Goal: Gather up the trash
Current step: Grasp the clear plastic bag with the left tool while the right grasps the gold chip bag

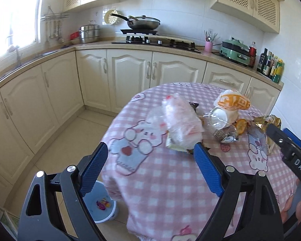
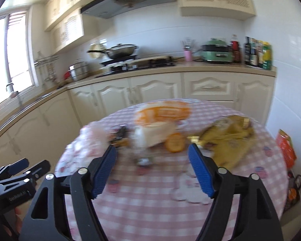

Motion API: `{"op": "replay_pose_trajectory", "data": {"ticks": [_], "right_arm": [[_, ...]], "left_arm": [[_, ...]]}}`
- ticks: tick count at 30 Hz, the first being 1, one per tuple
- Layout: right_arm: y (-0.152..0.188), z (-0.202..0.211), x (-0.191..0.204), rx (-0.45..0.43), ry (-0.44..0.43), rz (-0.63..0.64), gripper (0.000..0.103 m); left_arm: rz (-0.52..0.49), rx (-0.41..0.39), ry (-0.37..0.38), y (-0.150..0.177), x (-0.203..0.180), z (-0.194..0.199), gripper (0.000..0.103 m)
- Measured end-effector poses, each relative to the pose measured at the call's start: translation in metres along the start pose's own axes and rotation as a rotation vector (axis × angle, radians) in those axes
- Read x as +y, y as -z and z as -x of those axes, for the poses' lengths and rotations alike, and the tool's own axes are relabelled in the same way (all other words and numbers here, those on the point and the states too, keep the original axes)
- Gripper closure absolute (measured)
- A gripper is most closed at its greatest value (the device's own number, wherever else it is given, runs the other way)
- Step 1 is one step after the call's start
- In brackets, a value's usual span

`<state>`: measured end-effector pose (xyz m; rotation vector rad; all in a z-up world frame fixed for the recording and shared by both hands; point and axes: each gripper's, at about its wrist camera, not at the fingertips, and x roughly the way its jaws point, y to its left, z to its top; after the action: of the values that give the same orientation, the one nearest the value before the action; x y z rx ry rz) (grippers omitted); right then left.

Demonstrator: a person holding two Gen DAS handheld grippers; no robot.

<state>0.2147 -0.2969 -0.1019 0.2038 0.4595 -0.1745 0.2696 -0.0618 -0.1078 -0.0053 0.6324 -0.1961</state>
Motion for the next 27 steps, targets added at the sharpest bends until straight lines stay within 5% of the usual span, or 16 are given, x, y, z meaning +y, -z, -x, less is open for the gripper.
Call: {"op": "replay_pose_trajectory", "data": {"ticks": [4,8,18,19,21,27], "right_arm": [[0.002,-0.009,-0.050,0.027,0.095,-0.078,0.025],[0.006,-0.025,-0.076,0.080,0.103,-0.117,0.025],[-0.002,-0.073,-0.062,0.197,0.106,-0.068,0.027],[-0.002,-0.078,-0.062,0.211,0.113,-0.064,0.032],[-0.002,-0.084,-0.063,0.236,0.120,-0.062,0.067],[-0.002,-0.082,-0.054,0.215,0.122,-0.016,0.095]], "left_arm": [[-0.011,0.021,0.001,-0.007,-0.018,-0.018,0.019],[-0.013,0.039,0.002,-0.011,-0.033,-0.033,0.019],[-0.009,0.082,-0.006,-0.019,-0.041,-0.071,0.019],[-0.008,0.084,-0.001,-0.020,-0.041,-0.074,0.019],[-0.004,0.087,0.002,-0.021,-0.041,-0.077,0.019],[0.015,0.098,0.014,-0.023,-0.039,-0.085,0.019]]}}
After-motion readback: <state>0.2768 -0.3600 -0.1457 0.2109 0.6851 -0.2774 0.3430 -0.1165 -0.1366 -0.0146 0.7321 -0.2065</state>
